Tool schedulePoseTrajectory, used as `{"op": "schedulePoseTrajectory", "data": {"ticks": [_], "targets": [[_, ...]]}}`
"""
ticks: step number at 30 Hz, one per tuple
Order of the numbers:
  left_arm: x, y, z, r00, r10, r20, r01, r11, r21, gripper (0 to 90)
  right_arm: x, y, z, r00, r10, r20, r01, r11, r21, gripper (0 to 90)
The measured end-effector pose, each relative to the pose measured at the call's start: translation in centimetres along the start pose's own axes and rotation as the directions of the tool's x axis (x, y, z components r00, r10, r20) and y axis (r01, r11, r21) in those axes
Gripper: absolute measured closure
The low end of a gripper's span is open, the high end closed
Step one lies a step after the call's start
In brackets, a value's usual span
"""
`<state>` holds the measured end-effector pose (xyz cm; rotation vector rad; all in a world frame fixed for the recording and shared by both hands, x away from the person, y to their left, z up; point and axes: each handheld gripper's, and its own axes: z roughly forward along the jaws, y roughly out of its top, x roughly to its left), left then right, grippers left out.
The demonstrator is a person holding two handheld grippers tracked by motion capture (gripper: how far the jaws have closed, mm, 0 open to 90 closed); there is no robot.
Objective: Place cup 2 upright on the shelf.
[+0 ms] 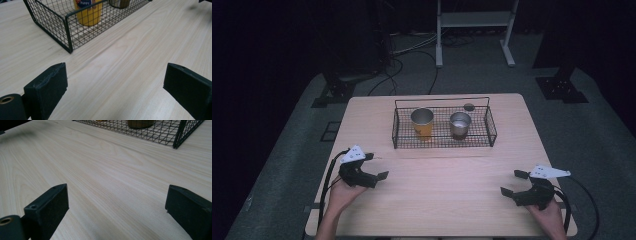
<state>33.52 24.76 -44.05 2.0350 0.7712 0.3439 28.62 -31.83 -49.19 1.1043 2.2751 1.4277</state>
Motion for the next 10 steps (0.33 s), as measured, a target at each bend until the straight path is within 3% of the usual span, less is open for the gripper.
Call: {"op": "schedulePoseTrajectory", "data": {"ticks": [10], "targets": [[-0.64,-0.53,0.22,1.0,-0.002,0.008,0.002,1.0,-0.004,4.1,0.07,-0.03,-0.02,1.0,0.001,-0.001,-0.001,1.0,-0.005,4.0]]}}
